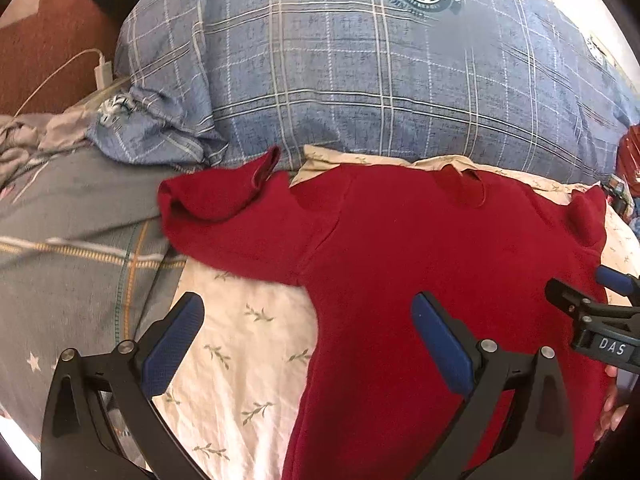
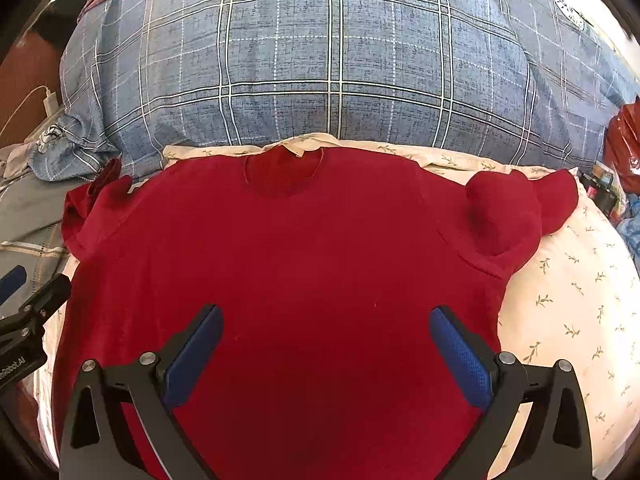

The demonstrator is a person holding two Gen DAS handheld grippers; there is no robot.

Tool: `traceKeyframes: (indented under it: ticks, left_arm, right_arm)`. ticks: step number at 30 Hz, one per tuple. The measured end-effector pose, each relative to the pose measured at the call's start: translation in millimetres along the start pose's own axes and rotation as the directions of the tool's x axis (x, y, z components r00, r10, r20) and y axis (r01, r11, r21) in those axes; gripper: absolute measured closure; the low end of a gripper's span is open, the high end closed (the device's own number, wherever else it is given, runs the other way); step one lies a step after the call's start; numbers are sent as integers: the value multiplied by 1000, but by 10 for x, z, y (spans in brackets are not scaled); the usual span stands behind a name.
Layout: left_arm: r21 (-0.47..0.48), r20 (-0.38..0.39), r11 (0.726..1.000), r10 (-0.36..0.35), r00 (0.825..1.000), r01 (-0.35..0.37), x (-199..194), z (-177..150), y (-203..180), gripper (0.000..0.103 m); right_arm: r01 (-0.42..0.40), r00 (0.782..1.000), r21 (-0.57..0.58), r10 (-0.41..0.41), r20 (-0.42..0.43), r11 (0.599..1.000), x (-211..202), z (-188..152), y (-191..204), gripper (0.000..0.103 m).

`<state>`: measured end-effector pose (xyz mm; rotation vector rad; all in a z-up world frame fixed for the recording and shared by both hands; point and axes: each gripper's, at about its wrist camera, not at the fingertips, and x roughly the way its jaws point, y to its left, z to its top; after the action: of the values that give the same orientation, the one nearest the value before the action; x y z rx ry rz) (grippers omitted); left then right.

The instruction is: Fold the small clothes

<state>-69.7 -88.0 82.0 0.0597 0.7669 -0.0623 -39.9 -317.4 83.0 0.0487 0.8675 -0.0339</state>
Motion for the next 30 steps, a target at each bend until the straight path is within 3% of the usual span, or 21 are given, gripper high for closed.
traceKeyframes:
  ticks: [10, 23, 30]
  left_arm:
    - [-13, -15, 999, -44, 999, 44, 165, 136, -94, 0]
    - [-52, -55, 998, -41, 998, 38, 452, 75, 113, 0]
    - [-45, -44, 998, -36, 998, 34, 456, 95, 171, 0]
  right_arm:
    - [-8, 1000, -28, 8, 2, 1000, 65, 54, 58, 1]
    - [-58, 998, 8, 58, -13, 998, 281, 110, 138, 1]
    - [-54, 998, -38, 53, -34, 998, 338, 157, 277, 1]
